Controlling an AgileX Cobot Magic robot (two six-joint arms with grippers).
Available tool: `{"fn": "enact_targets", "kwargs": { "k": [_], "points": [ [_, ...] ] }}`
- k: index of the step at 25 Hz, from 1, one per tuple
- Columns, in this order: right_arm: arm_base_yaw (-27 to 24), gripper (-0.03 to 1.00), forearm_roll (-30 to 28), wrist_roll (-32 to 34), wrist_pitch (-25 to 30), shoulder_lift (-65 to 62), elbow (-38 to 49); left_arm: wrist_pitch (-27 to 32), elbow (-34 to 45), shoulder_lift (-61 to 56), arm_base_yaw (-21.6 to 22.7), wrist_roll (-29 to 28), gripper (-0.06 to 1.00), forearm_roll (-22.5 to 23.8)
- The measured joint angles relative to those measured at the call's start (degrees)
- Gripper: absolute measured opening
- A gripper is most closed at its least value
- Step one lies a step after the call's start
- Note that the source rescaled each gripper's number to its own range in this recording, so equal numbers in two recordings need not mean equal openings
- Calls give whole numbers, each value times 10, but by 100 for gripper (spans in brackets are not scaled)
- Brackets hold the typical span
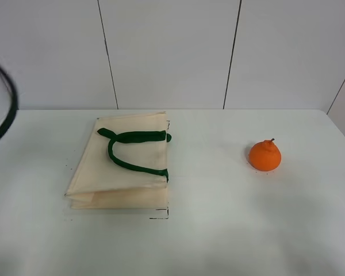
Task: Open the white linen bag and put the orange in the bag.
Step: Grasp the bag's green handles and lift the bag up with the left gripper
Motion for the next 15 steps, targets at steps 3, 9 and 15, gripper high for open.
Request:
{"fn": "enact_targets", "kwargs": {
  "k": [3,9,15],
  "points": [
    [0,100,0,0,0,0,0,-12,-75,137,0,0,100,0],
    [0,100,0,0,0,0,0,-20,-234,389,0,-4,100,0],
    [0,100,0,0,0,0,0,-20,-365,596,-13,-32,100,5]
  ]
}}
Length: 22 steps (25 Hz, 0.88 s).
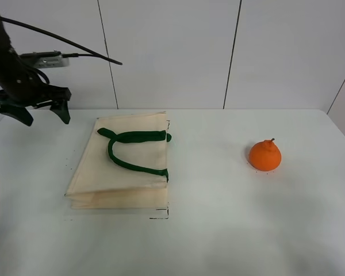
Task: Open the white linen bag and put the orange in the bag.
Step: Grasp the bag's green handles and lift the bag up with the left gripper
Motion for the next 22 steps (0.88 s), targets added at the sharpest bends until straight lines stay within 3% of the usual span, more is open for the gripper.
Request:
{"fn": "enact_targets", "kwargs": {
  "k": [6,12,22],
  "points": [
    [0,100,0,0,0,0,0,2,-100,116,-69,-70,100,2],
    [0,100,0,0,0,0,0,0,-163,186,-136,-92,100,-5],
    [0,100,0,0,0,0,0,-21,-169,265,-140,-117,100,-1]
  ]
}}
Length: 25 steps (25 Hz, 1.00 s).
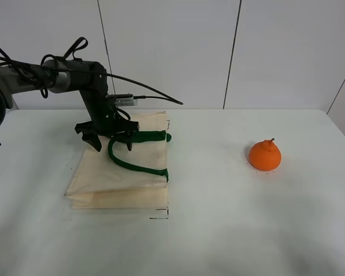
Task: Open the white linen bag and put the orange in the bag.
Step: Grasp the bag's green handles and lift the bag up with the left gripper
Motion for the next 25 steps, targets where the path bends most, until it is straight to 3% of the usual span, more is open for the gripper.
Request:
{"fn": "enact_targets", "kwargs": {
  "k": [8,12,15,20,21,25],
  "points": [
    [0,100,0,0,0,0,0,-10,-1,41,0,-1,99,-4],
    [0,100,0,0,0,0,0,-8,-1,41,-1,-1,91,-4],
    [0,100,0,0,0,0,0,-3,-1,42,-1,-1,68,1],
    [0,100,0,0,0,0,0,-2,0,44,-1,-5,9,7],
    [0,100,0,0,0,0,0,-2,0,44,-1,-8,2,7],
    [0,100,0,0,0,0,0,28,-19,46,-1,-10,0,7]
  ]
}}
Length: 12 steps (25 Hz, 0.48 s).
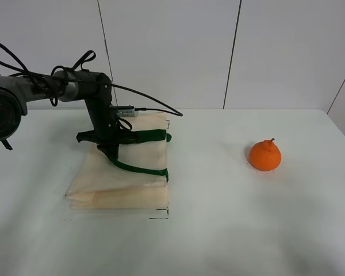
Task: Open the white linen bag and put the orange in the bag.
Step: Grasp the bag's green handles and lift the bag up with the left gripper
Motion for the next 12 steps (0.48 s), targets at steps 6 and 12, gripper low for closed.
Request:
{"fn": "enact_targets", "kwargs": {
  "k": [6,12],
  "points": [
    [0,100,0,0,0,0,0,92,-109,-6,0,25,0,-10],
    [0,100,0,0,0,0,0,107,-172,-83,0,53,0,-35]
  ]
}}
